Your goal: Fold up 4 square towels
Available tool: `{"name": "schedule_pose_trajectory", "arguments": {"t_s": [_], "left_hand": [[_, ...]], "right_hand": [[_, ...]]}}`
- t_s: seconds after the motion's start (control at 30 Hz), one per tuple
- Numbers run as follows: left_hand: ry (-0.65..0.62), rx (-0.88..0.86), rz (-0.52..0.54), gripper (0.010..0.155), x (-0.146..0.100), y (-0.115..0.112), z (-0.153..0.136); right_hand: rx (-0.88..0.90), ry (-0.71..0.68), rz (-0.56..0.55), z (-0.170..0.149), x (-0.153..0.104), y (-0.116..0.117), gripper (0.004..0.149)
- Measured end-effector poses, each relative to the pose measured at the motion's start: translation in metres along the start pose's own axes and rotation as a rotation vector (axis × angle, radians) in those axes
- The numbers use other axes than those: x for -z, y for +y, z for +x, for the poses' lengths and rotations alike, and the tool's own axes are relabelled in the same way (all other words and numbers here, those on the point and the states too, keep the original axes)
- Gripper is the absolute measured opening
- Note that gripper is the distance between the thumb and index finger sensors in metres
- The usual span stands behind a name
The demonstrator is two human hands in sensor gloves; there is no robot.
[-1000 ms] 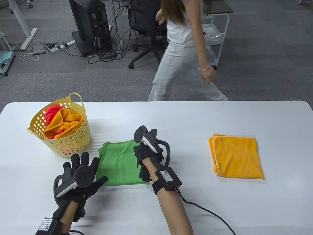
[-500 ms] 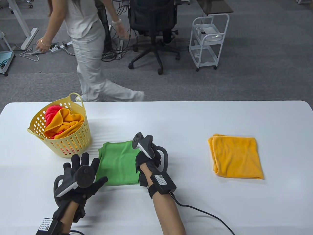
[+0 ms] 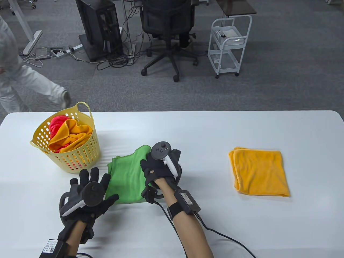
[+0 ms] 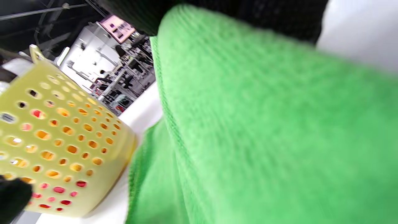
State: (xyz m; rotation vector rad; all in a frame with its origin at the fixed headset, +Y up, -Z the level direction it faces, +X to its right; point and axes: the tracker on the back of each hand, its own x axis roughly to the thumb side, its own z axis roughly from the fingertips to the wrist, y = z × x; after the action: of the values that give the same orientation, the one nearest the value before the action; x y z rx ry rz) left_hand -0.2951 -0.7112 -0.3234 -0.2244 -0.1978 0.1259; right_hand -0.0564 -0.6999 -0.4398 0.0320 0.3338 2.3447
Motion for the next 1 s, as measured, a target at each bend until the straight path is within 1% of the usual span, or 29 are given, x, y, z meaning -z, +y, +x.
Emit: {"name": "schedule_pose_trajectory", "arguments": {"t_s": [0.07, 0.13, 0.23, 0.3, 0.33, 0.37, 0.4, 0.43, 0.5, 0.57, 0.63, 0.7, 0.8, 0.9, 1.0], "left_hand": [[-0.003, 0.001, -0.001, 0.086, 0.0, 0.0, 0.0], [-0.003, 0.003, -0.004, 0.086, 0.0, -0.001, 0.0], [-0.006, 0.005, -0.005, 0.088, 0.0, -0.001, 0.0], [-0.01, 0.002, -0.009, 0.089, 0.0, -0.001, 0.0], [-0.012, 0.001, -0.019, 0.089, 0.0, -0.001, 0.0], [-0.014, -0.001, -0.022, 0.089, 0.0, -0.001, 0.0], [-0.014, -0.001, -0.024, 0.089, 0.0, -0.001, 0.0], [-0.014, 0.003, -0.024, 0.089, 0.0, -0.001, 0.001], [-0.014, 0.007, -0.025, 0.089, 0.0, -0.001, 0.001], [-0.014, 0.011, -0.025, 0.089, 0.0, -0.001, 0.001], [-0.012, 0.013, -0.024, 0.088, 0.0, -0.001, 0.001], [-0.008, 0.015, -0.026, 0.088, 0.0, -0.002, 0.001], [0.001, 0.03, -0.036, 0.088, 0.001, -0.004, 0.001], [0.001, 0.052, -0.044, 0.088, 0.001, -0.005, 0.004], [0.005, 0.087, -0.052, 0.088, 0.0, -0.007, 0.008]], "right_hand": [[0.002, -0.037, -0.004, 0.009, -0.006, -0.009, 0.048], [0.0, -0.084, -0.003, 0.021, -0.015, -0.026, 0.048], [-0.006, -0.13, -0.013, 0.03, -0.028, -0.064, 0.048], [-0.026, -0.139, -0.025, 0.029, -0.038, -0.098, 0.048], [-0.038, -0.145, -0.043, 0.025, -0.044, -0.123, 0.047], [-0.044, -0.143, -0.049, 0.022, -0.046, -0.135, 0.047], [-0.05, -0.129, -0.071, 0.014, -0.053, -0.159, 0.047], [-0.052, -0.124, -0.088, 0.006, -0.057, -0.178, 0.047], [-0.041, -0.091, -0.107, -0.01, -0.064, -0.206, 0.047], [-0.024, -0.048, -0.144, -0.034, -0.074, -0.24, 0.047], [-0.013, -0.027, -0.17, -0.057, -0.081, -0.264, 0.047], [-0.004, -0.015, -0.176, -0.084, -0.087, -0.282, 0.047], [0.01, 0.022, -0.183, -0.119, -0.093, -0.302, 0.046], [0.055, 0.022, -0.165, -0.144, -0.093, -0.315, 0.046], [0.114, 0.008, -0.17, -0.16, -0.092, -0.323, 0.046]]}}
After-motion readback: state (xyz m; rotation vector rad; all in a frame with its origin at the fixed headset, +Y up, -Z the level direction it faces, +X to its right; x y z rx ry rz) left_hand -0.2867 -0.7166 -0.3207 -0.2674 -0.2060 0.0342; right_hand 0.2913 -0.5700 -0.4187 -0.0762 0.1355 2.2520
